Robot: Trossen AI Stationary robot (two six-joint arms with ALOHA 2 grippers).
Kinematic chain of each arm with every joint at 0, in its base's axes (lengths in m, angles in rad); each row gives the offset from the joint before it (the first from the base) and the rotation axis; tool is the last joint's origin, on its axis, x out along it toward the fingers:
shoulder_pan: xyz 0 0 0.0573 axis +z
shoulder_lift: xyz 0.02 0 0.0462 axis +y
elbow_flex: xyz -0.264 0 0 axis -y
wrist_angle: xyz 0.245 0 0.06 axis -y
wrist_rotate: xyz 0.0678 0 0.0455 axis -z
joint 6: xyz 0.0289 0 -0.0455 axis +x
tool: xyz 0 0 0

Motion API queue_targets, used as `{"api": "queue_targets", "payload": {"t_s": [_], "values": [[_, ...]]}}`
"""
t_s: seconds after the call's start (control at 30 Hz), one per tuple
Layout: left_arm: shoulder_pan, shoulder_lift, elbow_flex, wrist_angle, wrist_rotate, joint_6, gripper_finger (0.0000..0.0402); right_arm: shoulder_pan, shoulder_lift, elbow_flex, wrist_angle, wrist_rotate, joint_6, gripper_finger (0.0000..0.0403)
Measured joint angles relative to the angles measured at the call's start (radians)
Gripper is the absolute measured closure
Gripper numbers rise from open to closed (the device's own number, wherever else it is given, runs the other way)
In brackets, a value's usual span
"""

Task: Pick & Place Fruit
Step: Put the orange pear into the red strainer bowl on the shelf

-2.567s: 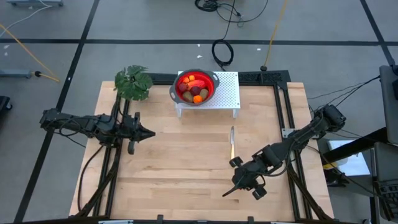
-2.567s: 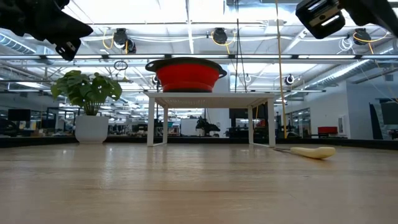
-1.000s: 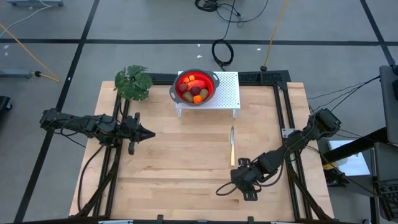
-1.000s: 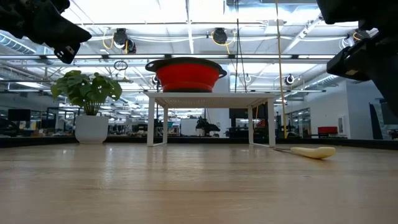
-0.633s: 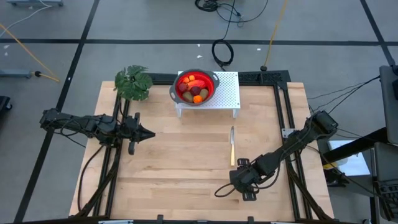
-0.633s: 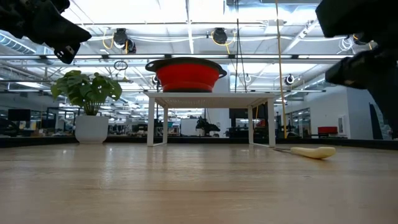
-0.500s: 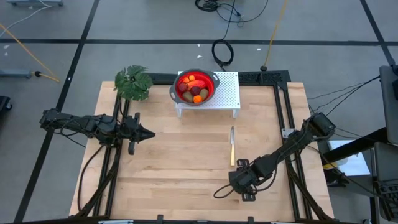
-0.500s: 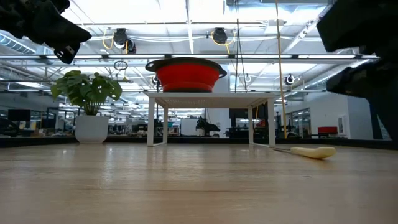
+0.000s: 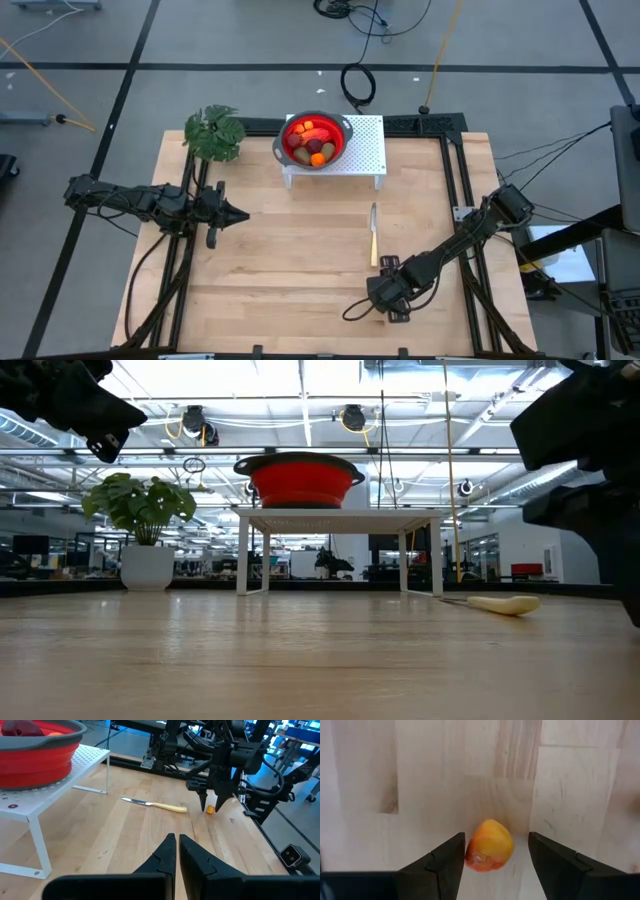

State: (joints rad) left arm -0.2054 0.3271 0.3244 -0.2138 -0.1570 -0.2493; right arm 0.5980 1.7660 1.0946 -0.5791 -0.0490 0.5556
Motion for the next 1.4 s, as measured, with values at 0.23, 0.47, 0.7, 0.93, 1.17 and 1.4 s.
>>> {"api": "queue_targets", "payload": {"t_s": [0.23, 0.47, 0.7, 0.93, 1.17, 1.4], "values": [[0.000, 0.000, 0.000, 0.000, 0.000, 0.000, 0.0382, 0.001, 0.000, 0.000, -0.047, 0.000, 0.000, 0.0193], [0.000, 0.000, 0.000, 0.000, 0.000, -0.003, 0.0382, 0.000, 0.000, 0.000, -0.048, 0.000, 0.000, 0.0197], [0.000, 0.000, 0.000, 0.000, 0.000, -0.007, 0.0382, 0.000, 0.000, 0.000, -0.033, -0.001, -0.043, 0.0236], [0.000, 0.000, 0.000, 0.000, 0.000, -0.016, 0.0382, 0.000, 0.000, 0.000, -0.031, -0.003, -0.044, 0.0282], [0.000, 0.000, 0.000, 0.001, 0.000, -0.017, 0.0382, -0.010, -0.030, -0.001, -0.032, -0.007, -0.044, 0.0304], [0.000, 0.000, 0.000, 0.001, 0.000, -0.018, 0.0382, -0.052, -0.135, -0.001, -0.023, -0.005, -0.056, 0.0295]]}}
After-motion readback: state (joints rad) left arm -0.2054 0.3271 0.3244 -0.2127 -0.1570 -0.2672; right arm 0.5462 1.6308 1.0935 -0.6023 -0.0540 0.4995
